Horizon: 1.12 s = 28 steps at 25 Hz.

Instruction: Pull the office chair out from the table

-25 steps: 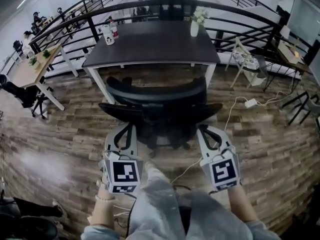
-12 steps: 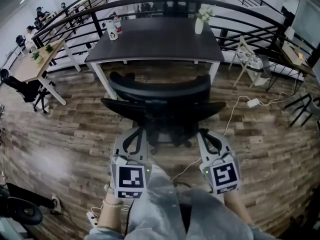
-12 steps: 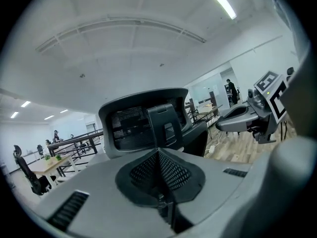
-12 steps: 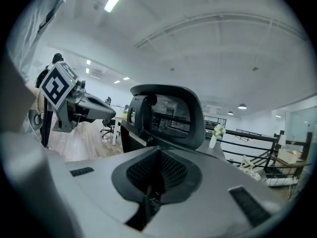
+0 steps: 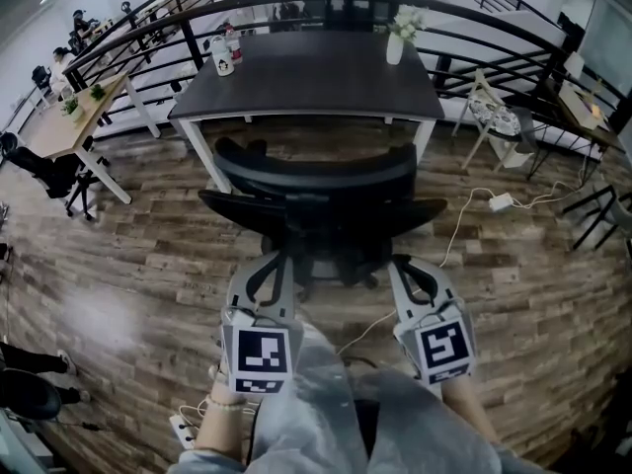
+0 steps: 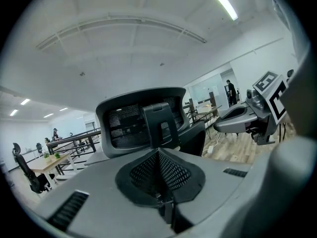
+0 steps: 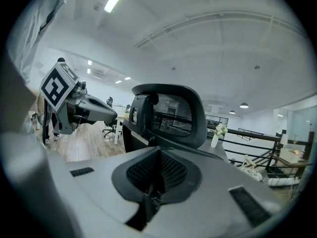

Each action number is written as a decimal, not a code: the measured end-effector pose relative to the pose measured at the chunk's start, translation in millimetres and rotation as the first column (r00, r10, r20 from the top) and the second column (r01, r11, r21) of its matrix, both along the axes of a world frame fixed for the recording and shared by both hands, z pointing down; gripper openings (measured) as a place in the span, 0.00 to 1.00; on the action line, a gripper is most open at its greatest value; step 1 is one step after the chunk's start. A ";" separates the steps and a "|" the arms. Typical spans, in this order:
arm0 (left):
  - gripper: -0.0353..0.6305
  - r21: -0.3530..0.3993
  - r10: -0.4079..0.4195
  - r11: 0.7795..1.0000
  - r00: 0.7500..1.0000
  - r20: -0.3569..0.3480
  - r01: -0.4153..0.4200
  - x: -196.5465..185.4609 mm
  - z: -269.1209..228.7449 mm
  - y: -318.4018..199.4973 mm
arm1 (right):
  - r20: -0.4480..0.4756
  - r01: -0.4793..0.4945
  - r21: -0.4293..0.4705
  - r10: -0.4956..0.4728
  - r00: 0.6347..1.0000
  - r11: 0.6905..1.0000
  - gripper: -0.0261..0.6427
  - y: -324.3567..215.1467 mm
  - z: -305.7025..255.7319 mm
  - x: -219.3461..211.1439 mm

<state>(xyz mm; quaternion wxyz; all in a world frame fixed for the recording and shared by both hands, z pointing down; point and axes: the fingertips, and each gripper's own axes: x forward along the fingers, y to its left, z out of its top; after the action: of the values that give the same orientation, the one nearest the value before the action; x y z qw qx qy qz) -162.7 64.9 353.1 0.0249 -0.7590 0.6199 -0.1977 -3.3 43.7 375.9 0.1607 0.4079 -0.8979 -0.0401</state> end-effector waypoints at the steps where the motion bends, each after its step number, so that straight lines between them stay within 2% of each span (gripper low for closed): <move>1: 0.07 0.000 0.001 1.000 1.000 0.001 -0.001 0.2 0.0 -0.2 | 0.002 -0.001 -0.002 0.001 1.000 1.000 0.04 -0.1 -0.2 0.0; 7: 0.07 -0.030 -0.009 1.000 1.000 -0.022 0.008 2.7 -0.6 -1.1 | 0.004 -0.004 -0.006 0.004 1.000 1.000 0.04 -1.5 -1.9 1.9; 21: 0.07 -0.021 0.003 1.000 1.000 -0.002 -0.003 2.9 4.6 -2.4 | -0.001 0.003 -0.020 -0.003 1.000 1.000 0.04 0.0 5.0 0.7; 28: 0.07 -0.041 -0.001 0.999 1.000 -0.030 0.000 0.5 8.5 -0.3 | -0.018 0.008 -0.030 -0.009 1.000 1.000 0.04 0.8 10.3 -4.8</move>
<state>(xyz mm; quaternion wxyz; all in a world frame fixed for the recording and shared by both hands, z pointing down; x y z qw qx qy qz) -162.2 64.7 361.5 -0.0001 -0.7619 0.6163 -0.1991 -8.1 44.5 386.2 0.1746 0.4012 -0.8987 -0.0312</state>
